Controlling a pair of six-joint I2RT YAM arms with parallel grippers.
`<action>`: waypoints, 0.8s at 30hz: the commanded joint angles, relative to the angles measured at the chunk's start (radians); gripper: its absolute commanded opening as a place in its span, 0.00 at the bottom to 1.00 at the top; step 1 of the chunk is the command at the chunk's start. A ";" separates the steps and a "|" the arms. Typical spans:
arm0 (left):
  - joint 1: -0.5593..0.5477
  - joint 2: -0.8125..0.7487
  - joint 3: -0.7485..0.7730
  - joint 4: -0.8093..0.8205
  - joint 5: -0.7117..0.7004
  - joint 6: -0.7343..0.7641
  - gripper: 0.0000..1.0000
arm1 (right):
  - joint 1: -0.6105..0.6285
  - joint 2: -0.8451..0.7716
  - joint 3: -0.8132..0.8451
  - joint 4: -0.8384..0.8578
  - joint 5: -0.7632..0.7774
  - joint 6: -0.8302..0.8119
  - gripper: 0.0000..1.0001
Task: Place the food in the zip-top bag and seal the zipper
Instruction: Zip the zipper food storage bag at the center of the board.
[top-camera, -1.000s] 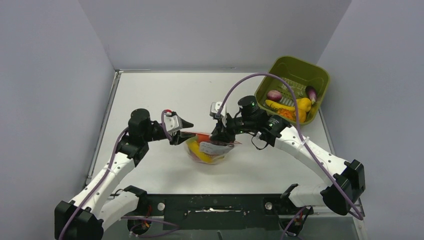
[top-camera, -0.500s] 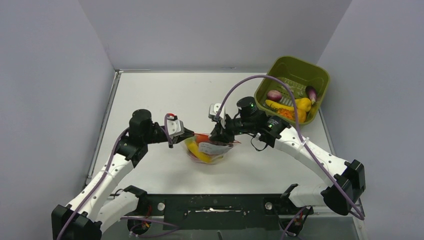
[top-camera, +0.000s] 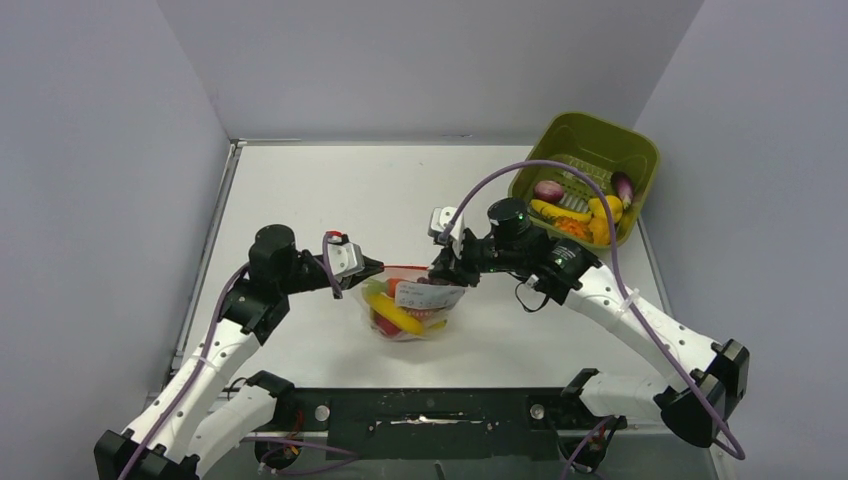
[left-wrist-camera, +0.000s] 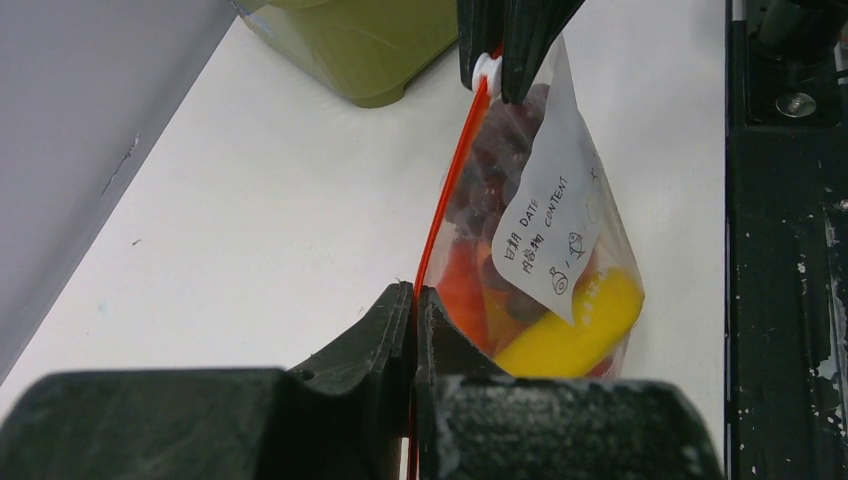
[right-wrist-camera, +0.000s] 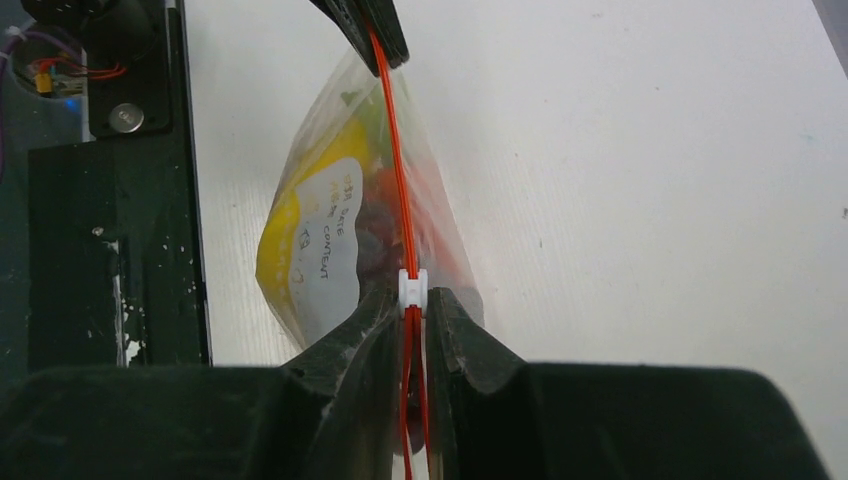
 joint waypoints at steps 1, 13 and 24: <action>0.011 -0.032 0.040 -0.007 -0.077 0.012 0.00 | -0.041 -0.112 -0.010 -0.035 0.117 -0.003 0.00; 0.013 -0.049 0.038 -0.004 -0.127 -0.004 0.00 | -0.095 -0.208 -0.040 -0.105 0.283 -0.005 0.00; 0.032 -0.055 0.044 -0.057 -0.219 -0.003 0.00 | -0.265 -0.289 -0.087 -0.072 0.340 0.094 0.00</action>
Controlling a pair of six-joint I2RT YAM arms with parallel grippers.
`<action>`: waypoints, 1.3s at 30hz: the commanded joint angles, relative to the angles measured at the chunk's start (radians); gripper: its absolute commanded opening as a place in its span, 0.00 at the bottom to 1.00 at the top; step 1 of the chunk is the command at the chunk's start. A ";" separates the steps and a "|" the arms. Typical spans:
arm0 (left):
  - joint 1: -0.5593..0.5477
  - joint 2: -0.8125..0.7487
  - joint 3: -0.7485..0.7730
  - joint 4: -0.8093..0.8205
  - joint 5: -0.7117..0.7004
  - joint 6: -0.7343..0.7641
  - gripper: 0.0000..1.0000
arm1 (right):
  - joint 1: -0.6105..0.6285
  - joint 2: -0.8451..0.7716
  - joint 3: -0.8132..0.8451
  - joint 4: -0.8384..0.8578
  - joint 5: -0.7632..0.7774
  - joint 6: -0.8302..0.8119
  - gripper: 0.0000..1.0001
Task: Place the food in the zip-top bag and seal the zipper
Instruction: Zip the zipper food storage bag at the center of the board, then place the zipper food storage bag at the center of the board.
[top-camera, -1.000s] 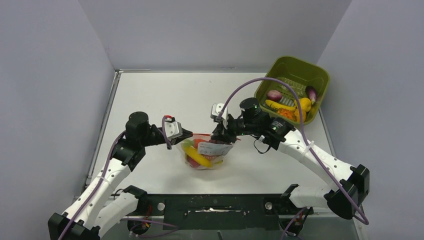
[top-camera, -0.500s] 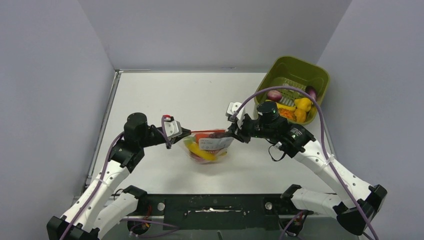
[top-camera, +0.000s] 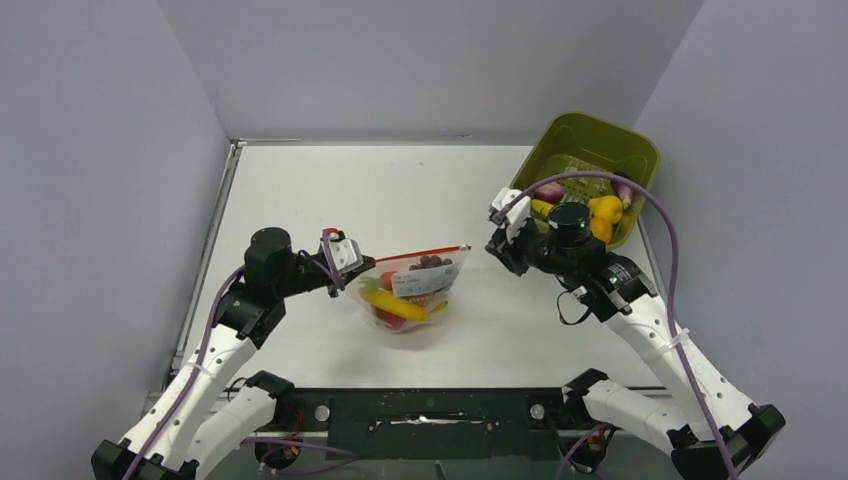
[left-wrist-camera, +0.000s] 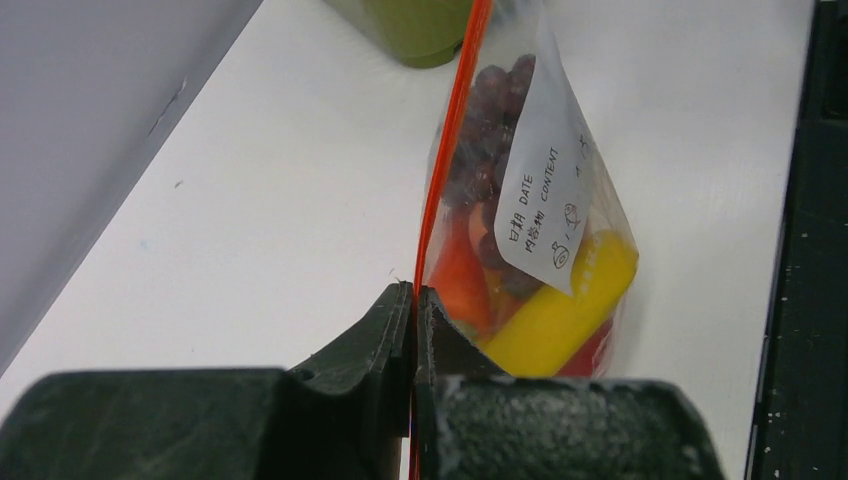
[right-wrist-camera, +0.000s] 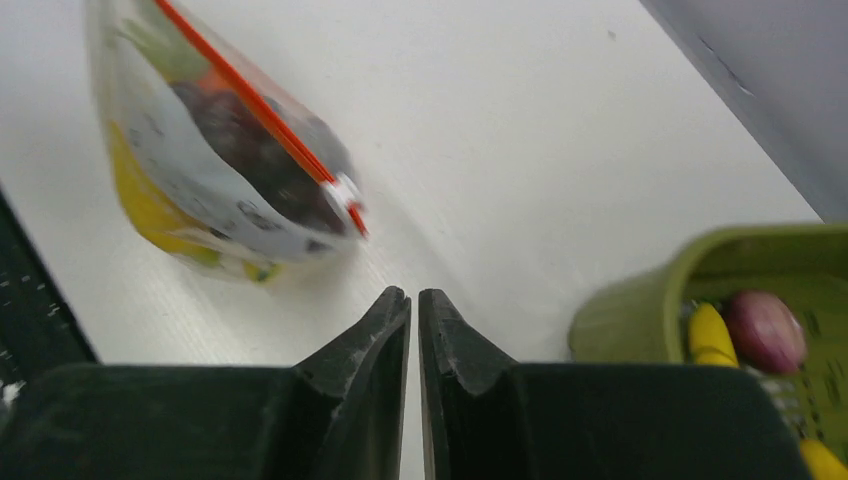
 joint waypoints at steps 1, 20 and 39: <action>0.045 -0.016 0.039 -0.030 -0.119 -0.005 0.00 | -0.102 -0.069 -0.024 0.027 0.116 0.041 0.00; 0.047 -0.019 -0.043 0.408 -0.158 -0.590 0.00 | -0.103 -0.140 -0.125 0.289 0.068 0.202 0.38; -0.131 0.057 -0.038 0.556 -0.275 -0.929 0.00 | -0.104 -0.222 -0.162 0.359 0.270 0.254 0.98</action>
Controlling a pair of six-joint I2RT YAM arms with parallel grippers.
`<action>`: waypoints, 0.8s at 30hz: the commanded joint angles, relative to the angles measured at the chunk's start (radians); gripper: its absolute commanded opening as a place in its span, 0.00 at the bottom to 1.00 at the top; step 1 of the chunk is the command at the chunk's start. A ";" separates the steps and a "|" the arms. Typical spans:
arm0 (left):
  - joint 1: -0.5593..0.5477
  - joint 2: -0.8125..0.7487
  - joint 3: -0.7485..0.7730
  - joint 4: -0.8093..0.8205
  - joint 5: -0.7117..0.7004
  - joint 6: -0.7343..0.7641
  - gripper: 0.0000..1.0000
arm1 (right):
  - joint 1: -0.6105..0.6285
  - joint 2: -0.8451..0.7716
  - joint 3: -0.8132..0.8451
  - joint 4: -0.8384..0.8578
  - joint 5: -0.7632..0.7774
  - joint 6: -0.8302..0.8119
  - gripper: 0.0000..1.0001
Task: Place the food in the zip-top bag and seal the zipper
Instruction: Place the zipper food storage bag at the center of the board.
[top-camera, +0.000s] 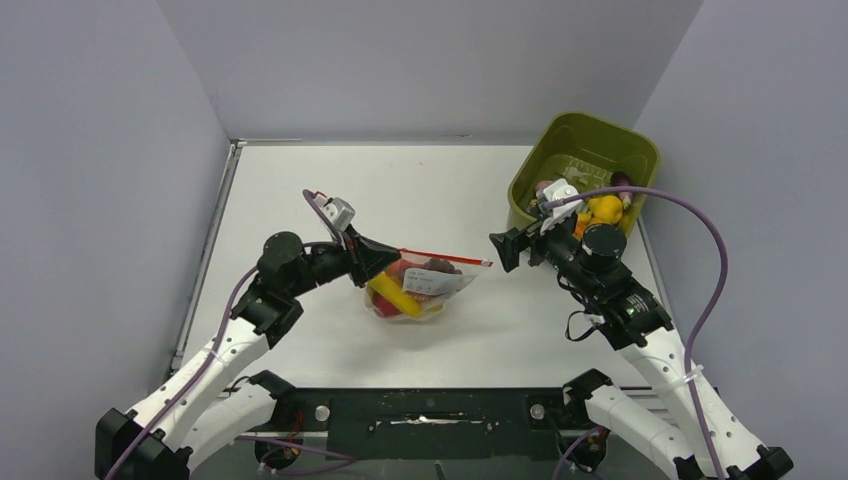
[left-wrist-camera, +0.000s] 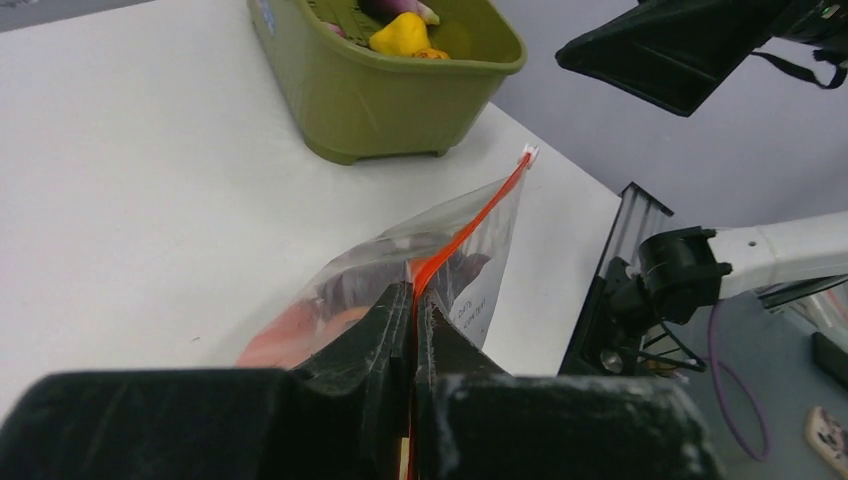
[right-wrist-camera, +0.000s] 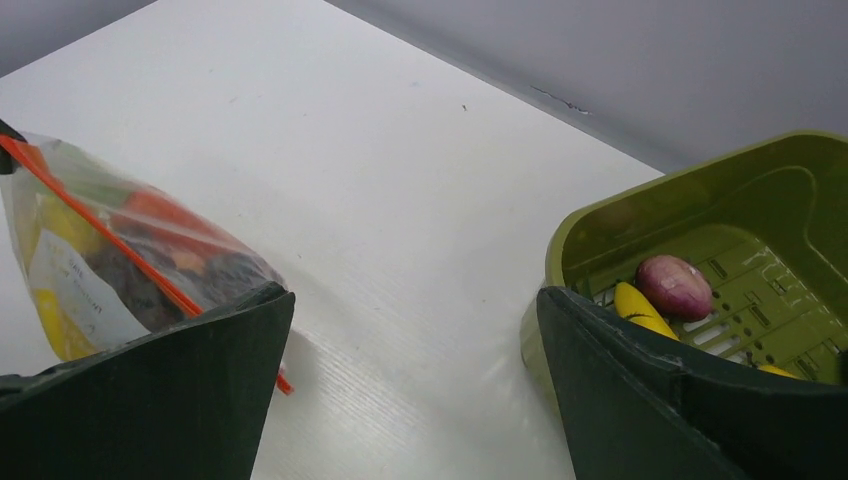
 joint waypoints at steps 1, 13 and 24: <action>-0.043 0.001 0.013 0.184 -0.111 -0.141 0.00 | 0.002 -0.014 0.001 0.081 0.049 0.029 0.98; 0.097 0.313 0.178 -0.102 -0.444 -0.084 0.00 | 0.002 0.008 -0.004 0.067 0.049 0.079 0.98; 0.271 0.260 0.091 -0.048 -0.547 -0.033 0.02 | 0.000 0.061 -0.003 0.083 0.106 0.162 0.98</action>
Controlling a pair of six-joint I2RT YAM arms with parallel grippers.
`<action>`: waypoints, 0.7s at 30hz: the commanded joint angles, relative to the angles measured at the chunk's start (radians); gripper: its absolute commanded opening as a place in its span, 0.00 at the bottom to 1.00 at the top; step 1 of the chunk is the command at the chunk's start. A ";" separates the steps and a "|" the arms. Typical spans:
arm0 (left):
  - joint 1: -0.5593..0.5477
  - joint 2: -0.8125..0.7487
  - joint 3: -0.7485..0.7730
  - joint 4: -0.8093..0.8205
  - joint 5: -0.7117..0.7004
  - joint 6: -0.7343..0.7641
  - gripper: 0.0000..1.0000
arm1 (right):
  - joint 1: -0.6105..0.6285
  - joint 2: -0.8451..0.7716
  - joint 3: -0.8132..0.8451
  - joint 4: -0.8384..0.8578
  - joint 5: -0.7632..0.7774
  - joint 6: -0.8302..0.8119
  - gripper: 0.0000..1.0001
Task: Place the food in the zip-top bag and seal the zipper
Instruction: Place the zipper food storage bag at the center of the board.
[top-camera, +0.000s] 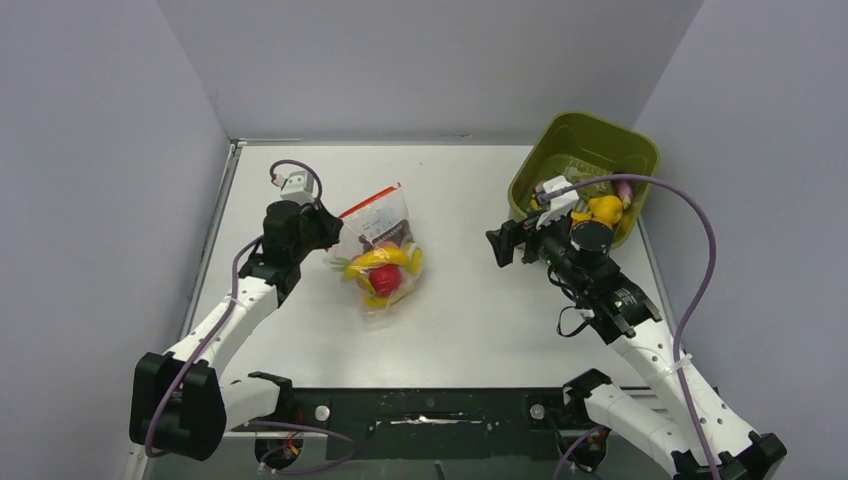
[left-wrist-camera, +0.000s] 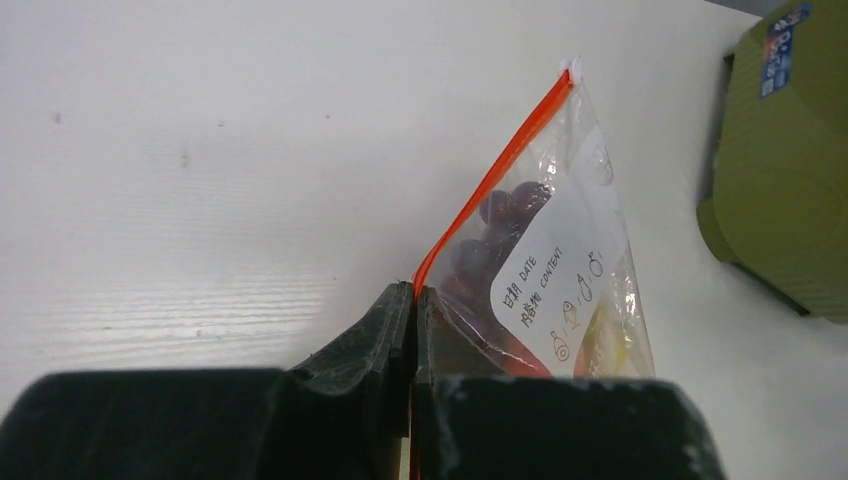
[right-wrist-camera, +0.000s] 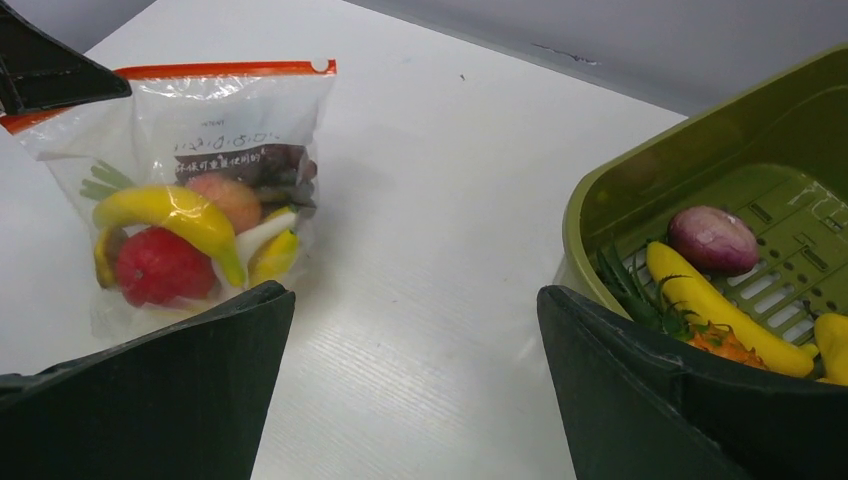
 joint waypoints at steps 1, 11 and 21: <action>0.041 -0.042 0.018 0.068 -0.066 0.026 0.05 | 0.001 0.035 0.043 0.037 0.051 0.039 0.98; 0.067 -0.113 -0.020 0.067 -0.197 0.016 0.33 | 0.000 0.107 0.050 0.064 0.033 0.153 0.98; 0.067 -0.194 0.039 -0.058 -0.170 -0.014 0.68 | 0.003 0.211 0.081 0.061 0.084 0.352 0.97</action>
